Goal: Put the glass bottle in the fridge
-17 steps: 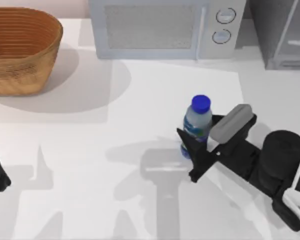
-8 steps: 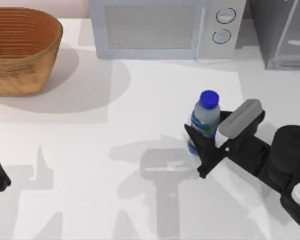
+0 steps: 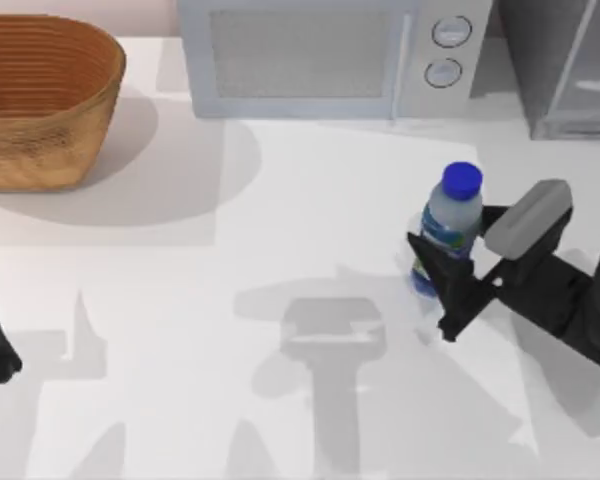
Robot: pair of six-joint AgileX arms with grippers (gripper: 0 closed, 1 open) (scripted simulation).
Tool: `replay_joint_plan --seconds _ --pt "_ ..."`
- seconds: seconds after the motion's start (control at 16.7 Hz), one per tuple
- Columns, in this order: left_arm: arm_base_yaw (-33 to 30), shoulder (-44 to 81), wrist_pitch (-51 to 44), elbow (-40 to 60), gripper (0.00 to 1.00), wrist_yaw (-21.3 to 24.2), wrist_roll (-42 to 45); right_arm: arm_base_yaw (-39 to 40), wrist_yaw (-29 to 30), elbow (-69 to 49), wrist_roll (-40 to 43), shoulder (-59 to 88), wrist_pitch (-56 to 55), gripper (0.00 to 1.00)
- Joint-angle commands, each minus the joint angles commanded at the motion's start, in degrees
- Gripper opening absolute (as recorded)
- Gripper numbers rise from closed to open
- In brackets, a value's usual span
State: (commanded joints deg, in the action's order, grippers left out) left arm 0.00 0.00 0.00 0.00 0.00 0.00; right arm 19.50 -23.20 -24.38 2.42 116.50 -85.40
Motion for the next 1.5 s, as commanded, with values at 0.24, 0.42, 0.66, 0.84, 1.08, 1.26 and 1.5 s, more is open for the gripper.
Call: replay_joint_plan --seconds 0.24,0.42,0.66,0.84,1.08,1.26,1.5 --pt "0.0 0.0 0.0 0.0 1.0 0.0 0.0 -3.48 -3.57 1.52 0.43 -3.38 2.04 0.01" --pt "0.0 0.0 0.0 0.0 1.0 0.0 0.0 -6.01 -6.29 2.69 0.78 -5.88 3.6 0.01" --pt "0.0 0.0 0.0 0.0 1.0 0.0 0.0 -9.99 -10.28 4.26 1.25 -9.45 5.65 0.01" --pt "0.0 0.0 0.0 0.0 1.0 0.0 0.0 -10.9 -11.12 4.68 1.35 -10.22 6.12 0.01" --pt "0.0 0.0 0.0 0.0 1.0 0.0 0.0 -10.64 -11.02 4.49 1.24 -9.94 6.05 0.01" --pt "0.0 0.0 0.0 0.0 1.0 0.0 0.0 -10.8 -10.14 4.23 1.31 -13.36 7.52 0.01" --pt "0.0 0.0 0.0 0.0 1.0 0.0 0.0 -11.6 -6.89 5.82 0.99 -24.29 14.91 0.01"
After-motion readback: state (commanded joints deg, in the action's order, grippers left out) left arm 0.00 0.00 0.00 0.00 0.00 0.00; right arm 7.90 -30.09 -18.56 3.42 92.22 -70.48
